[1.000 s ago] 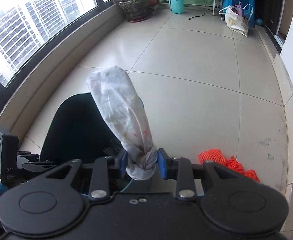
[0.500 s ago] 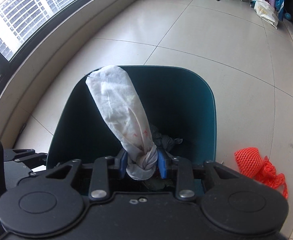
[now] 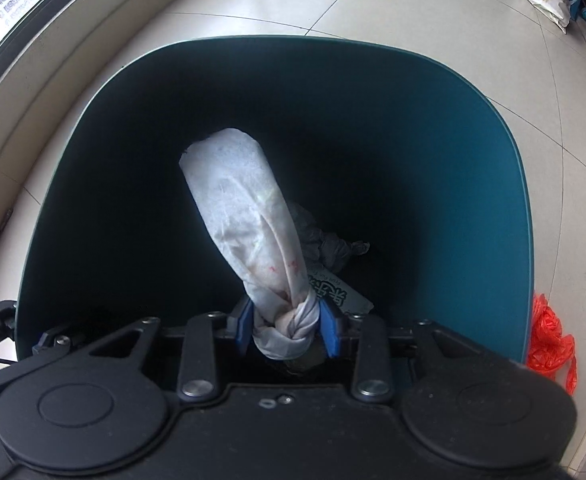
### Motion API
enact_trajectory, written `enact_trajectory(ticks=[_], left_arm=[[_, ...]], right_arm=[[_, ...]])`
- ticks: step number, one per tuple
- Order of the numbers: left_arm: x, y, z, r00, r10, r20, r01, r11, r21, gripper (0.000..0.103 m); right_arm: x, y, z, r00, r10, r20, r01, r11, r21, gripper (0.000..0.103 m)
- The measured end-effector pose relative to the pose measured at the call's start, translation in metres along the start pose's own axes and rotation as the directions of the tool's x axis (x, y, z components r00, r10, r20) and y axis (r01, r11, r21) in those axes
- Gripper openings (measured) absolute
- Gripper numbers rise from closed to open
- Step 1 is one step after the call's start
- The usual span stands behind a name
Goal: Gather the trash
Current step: 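Carry the white cloth into the teal bin and release it, then move the right tool back toward the remaining trash pile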
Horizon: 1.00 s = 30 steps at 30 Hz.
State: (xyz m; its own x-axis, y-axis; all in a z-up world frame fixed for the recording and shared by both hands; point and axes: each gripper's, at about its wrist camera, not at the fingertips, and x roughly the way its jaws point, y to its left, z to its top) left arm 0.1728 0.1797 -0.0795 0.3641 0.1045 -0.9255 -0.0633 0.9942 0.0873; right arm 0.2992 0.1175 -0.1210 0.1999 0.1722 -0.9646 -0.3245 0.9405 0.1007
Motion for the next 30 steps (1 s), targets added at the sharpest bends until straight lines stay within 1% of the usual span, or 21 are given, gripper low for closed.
enact_trajectory(ticks=[1, 3, 4, 6, 8, 13, 17, 19, 21, 23, 28, 30], left_arm=[[-0.001, 0.0, 0.0, 1.0, -0.001, 0.0, 0.001, 1.0, 0.0, 0.016], [-0.001, 0.001, 0.0, 1.0, -0.002, 0.001, 0.002, 1.0, -0.001, 0.016], [-0.002, 0.001, 0.0, 1.0, -0.001, 0.002, 0.001, 1.0, -0.001, 0.016], [-0.002, 0.001, 0.0, 1.0, -0.001, 0.002, 0.001, 1.0, 0.0, 0.016], [-0.002, 0.001, 0.0, 1.0, -0.001, 0.002, 0.001, 1.0, -0.001, 0.016], [-0.003, 0.001, 0.0, 1.0, 0.002, 0.002, -0.002, 1.0, 0.0, 0.016], [0.0, 0.0, -0.001, 1.0, 0.005, 0.003, -0.005, 1.0, 0.001, 0.016], [0.001, 0.0, -0.001, 1.0, 0.007, 0.003, -0.007, 1.0, 0.001, 0.016], [0.001, -0.001, -0.001, 1.0, 0.009, 0.003, -0.009, 1.0, 0.001, 0.016], [0.001, -0.002, -0.001, 1.0, 0.013, 0.004, -0.013, 1.0, 0.003, 0.016], [0.0, -0.004, -0.002, 1.0, 0.019, 0.004, -0.019, 1.0, 0.002, 0.016], [0.0, -0.005, -0.002, 1.0, 0.022, 0.005, -0.022, 1.0, 0.003, 0.016]], right_arm=[[0.002, 0.0, -0.002, 1.0, 0.005, -0.004, -0.005, 1.0, 0.003, 0.036], [0.003, -0.001, -0.004, 1.0, 0.013, -0.002, -0.013, 1.0, 0.007, 0.039], [0.003, -0.001, -0.005, 1.0, 0.014, -0.001, -0.014, 1.0, 0.008, 0.043], [0.001, -0.001, -0.008, 1.0, 0.024, 0.006, -0.024, 1.0, 0.007, 0.046], [-0.002, -0.001, -0.01, 1.0, 0.028, 0.011, -0.028, 1.0, 0.009, 0.054], [-0.021, -0.004, -0.015, 0.997, 0.059, 0.038, -0.059, 0.998, -0.001, 0.057], [-0.04, -0.009, -0.021, 0.994, 0.085, 0.067, -0.085, 0.996, -0.006, 0.062], [-0.048, -0.013, -0.023, 0.992, 0.097, 0.079, -0.097, 0.995, -0.006, 0.063], [-0.05, -0.018, -0.023, 0.99, 0.111, 0.091, -0.11, 0.994, -0.01, 0.063], [-0.061, -0.022, -0.028, 0.988, 0.119, 0.103, -0.118, 0.993, -0.015, 0.067], [-0.091, -0.028, -0.034, 0.979, 0.149, 0.138, -0.148, 0.989, -0.023, 0.071], [-0.098, -0.032, -0.037, 0.975, 0.159, 0.154, -0.157, 0.987, -0.024, 0.072]])
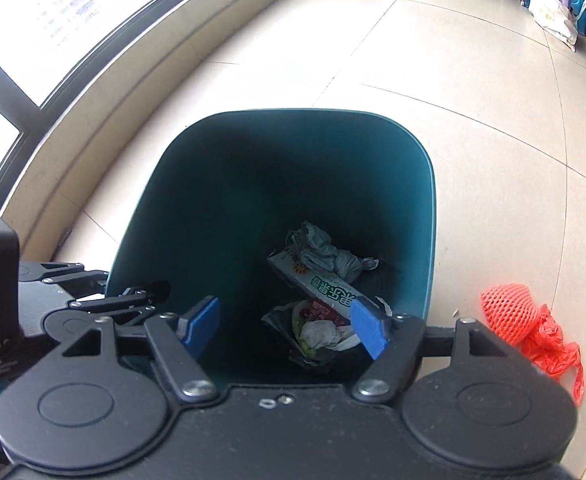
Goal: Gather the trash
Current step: 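Move the right tool back toward the remaining trash pile, then lower the right tool to the orange foam net and grasp it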
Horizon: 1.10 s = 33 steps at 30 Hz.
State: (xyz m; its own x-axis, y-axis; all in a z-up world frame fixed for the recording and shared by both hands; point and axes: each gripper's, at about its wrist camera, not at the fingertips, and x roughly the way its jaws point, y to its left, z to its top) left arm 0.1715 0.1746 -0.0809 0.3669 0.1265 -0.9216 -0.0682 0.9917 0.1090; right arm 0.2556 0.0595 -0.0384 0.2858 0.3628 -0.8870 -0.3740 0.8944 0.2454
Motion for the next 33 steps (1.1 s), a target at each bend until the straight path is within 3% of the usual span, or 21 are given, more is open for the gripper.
enact_trajectory(ticks=[7, 17, 25, 33], left_arm=[[0.0, -0.001, 0.0, 1.0, 0.006, -0.001, -0.006, 1.0, -0.002, 0.016], [0.0, -0.004, 0.0, 1.0, 0.02, -0.001, -0.02, 1.0, -0.004, 0.016], [0.002, -0.005, 0.001, 1.0, 0.024, -0.006, -0.024, 1.0, -0.011, 0.016], [0.003, -0.002, 0.0, 1.0, 0.013, -0.003, -0.013, 1.0, -0.01, 0.016]], right_arm=[[-0.049, -0.02, -0.009, 0.997, 0.009, 0.08, -0.01, 1.0, 0.008, 0.083], [-0.077, -0.097, -0.044, 0.989, -0.065, 0.131, 0.045, 0.988, 0.148, 0.103], [-0.041, -0.178, -0.066, 0.988, -0.127, 0.085, 0.087, 0.927, 0.365, 0.103], [0.03, -0.236, -0.082, 0.988, -0.151, 0.027, 0.114, 0.84, 0.53, 0.102]])
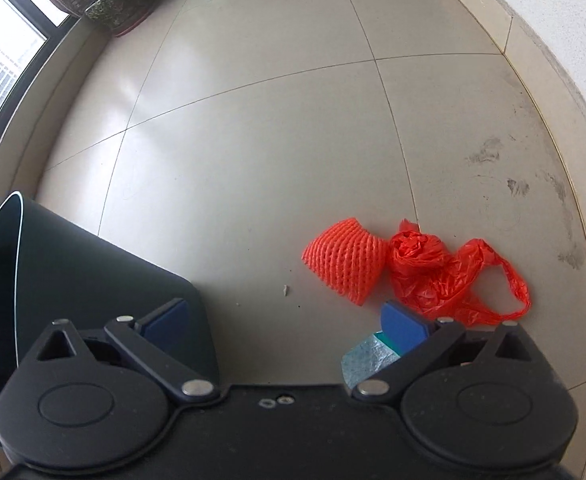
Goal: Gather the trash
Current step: 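Lower the right tool to the orange foam net and grasp it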
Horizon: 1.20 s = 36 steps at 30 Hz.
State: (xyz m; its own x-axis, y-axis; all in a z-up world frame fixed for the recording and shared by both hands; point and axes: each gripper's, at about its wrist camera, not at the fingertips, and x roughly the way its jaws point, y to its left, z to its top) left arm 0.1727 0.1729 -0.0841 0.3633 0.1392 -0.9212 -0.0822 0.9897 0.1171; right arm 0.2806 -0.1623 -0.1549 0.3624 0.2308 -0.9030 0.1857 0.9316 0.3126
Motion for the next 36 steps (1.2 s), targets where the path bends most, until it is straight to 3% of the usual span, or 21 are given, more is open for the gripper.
enact_trajectory(ticks=[10, 14, 21, 26, 32, 36], left_arm=[[0.01, 0.0, 0.001, 1.0, 0.0, -0.014, 0.0, 1.0, -0.001, 0.016], [0.011, 0.001, 0.002, 1.0, -0.007, -0.018, 0.007, 1.0, 0.003, 0.016], [0.015, 0.004, 0.003, 0.999, -0.022, -0.036, 0.022, 1.0, 0.003, 0.016], [0.018, 0.004, 0.004, 0.999, -0.029, -0.043, 0.029, 1.0, 0.004, 0.016], [0.018, 0.004, 0.004, 0.999, -0.032, -0.043, 0.032, 0.999, 0.005, 0.016], [0.018, 0.003, 0.003, 0.999, -0.024, -0.04, 0.024, 1.0, 0.015, 0.016]], right_arm=[[0.084, -0.041, 0.007, 0.999, -0.041, -0.023, 0.045, 0.974, 0.221, 0.092], [0.108, -0.051, 0.008, 0.998, -0.046, -0.039, 0.055, 0.959, 0.278, 0.081], [0.135, -0.055, 0.007, 0.996, -0.067, -0.067, 0.085, 0.941, 0.326, 0.071], [0.145, -0.062, 0.005, 0.994, -0.083, -0.072, 0.103, 0.931, 0.351, 0.039], [0.133, -0.062, -0.002, 0.994, -0.095, -0.052, 0.107, 0.936, 0.336, 0.011], [0.116, -0.064, -0.009, 0.995, -0.093, -0.033, 0.098, 0.946, 0.31, 0.008]])
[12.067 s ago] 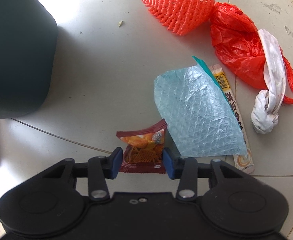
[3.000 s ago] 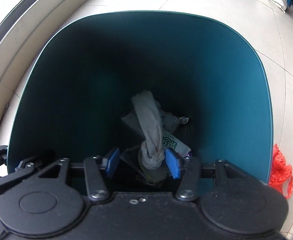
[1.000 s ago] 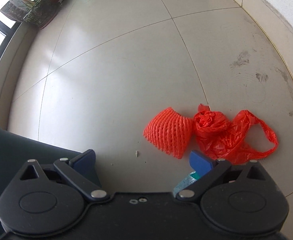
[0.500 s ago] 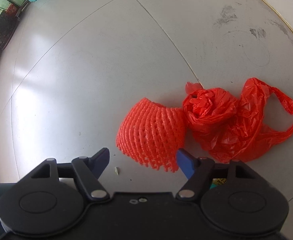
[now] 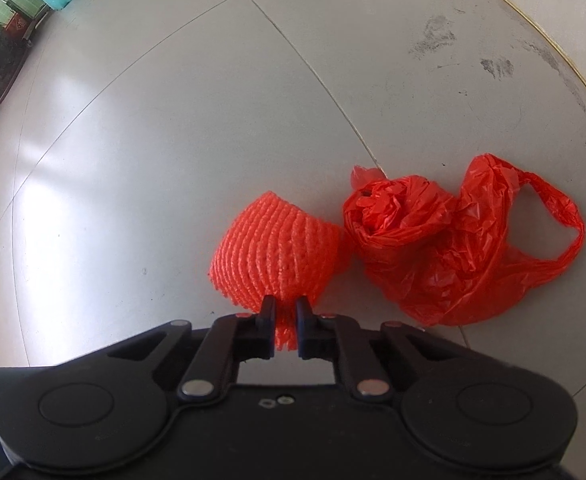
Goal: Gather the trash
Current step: 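Lower the right tool to the orange foam net and grasp it, then carry the orange foam net into the teal bin and release it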
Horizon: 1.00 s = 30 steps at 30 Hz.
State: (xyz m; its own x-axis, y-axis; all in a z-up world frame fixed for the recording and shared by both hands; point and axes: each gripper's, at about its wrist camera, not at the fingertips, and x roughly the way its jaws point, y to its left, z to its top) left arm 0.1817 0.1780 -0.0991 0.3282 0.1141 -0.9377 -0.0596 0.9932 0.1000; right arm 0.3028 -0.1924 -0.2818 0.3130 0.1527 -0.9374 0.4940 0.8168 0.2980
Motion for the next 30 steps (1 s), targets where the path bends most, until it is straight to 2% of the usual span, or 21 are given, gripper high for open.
enact_trajectory(ticks=[5, 11, 19, 25, 30], left_arm=[[0.001, -0.003, -0.001, 1.0, 0.009, 0.0, -0.009, 1.0, 0.001, 0.016], [0.002, -0.009, -0.003, 0.999, 0.037, 0.009, -0.037, 0.999, 0.014, 0.016], [0.002, -0.013, -0.004, 0.999, 0.049, 0.01, -0.049, 0.999, 0.01, 0.016], [0.0, -0.012, -0.006, 0.998, 0.052, 0.022, -0.052, 0.999, 0.011, 0.016], [-0.006, -0.011, -0.007, 0.998, 0.051, 0.038, -0.051, 0.999, 0.011, 0.016]], right_arm=[[-0.034, 0.012, -0.009, 0.999, 0.033, 0.013, -0.031, 0.995, -0.09, 0.008], [-0.094, 0.036, -0.02, 0.996, 0.082, 0.034, -0.072, 0.969, -0.236, 0.008], [-0.186, 0.073, -0.036, 0.986, 0.146, 0.077, -0.104, 0.911, -0.4, 0.008], [-0.241, 0.1, -0.055, 0.97, 0.22, 0.108, -0.142, 0.865, -0.482, 0.008], [-0.267, 0.124, -0.072, 0.955, 0.278, 0.108, -0.177, 0.82, -0.544, 0.008]])
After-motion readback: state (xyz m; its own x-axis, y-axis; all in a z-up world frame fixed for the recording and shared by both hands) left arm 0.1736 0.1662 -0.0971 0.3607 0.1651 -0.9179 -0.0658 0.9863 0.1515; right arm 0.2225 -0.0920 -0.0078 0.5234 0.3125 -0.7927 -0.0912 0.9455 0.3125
